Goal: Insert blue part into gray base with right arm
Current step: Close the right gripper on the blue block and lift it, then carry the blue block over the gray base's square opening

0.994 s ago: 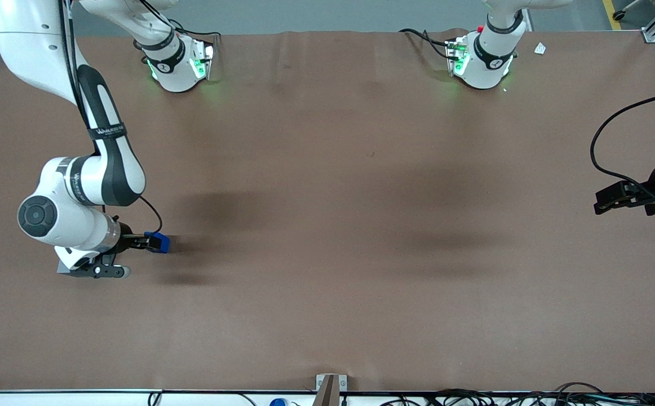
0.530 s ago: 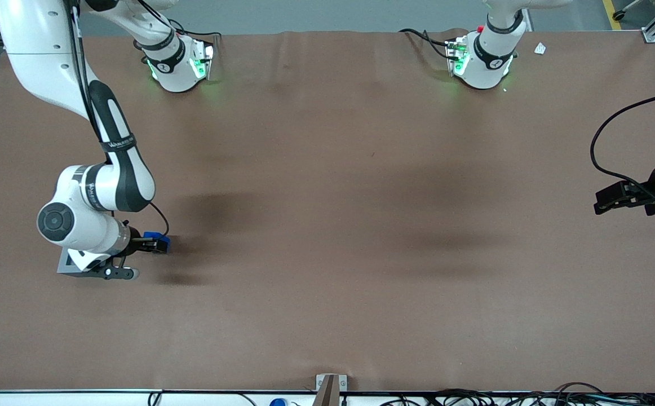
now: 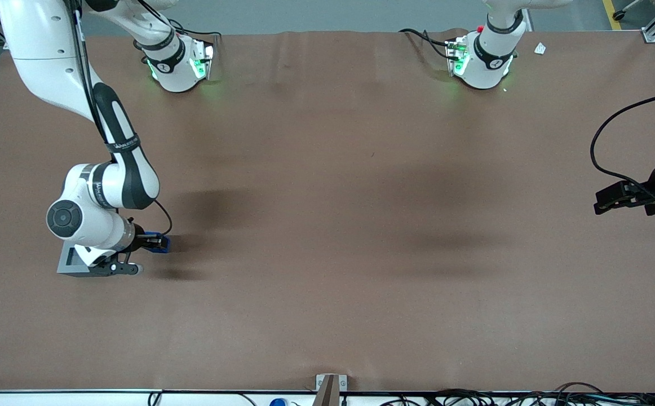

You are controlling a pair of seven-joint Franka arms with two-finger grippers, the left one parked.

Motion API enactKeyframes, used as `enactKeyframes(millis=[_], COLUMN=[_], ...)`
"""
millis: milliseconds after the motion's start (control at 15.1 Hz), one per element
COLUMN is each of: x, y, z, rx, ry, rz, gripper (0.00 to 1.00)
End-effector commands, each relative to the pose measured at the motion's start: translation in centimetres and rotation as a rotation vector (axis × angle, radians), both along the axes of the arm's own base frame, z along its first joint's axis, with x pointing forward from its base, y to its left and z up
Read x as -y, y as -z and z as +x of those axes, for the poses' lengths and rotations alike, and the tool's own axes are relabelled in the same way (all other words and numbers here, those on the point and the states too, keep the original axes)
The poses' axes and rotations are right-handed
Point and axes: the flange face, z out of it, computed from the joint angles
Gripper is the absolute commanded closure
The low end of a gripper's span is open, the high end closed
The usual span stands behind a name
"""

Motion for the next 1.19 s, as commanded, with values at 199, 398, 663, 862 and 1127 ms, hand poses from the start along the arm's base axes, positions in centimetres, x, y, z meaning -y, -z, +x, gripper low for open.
enactKeyframes(millis=[199,398,663,862,1127], x=[0.3,0.7,1.1,5.0,9.2], y=[-0.3,-1.8,-6.6,-9.5,-11.0], z=[-0.5,-0.2,0.8,1.6,2.1], rx=[0.002,0.008,-0.009,0.002,0.032], ry=[0.020,0.004,0.012,0.040,0.012], rz=[0.013,0.015,0.021,0.026,0.030], gripper=[0.88,0.93,0.95,0.96,0.97])
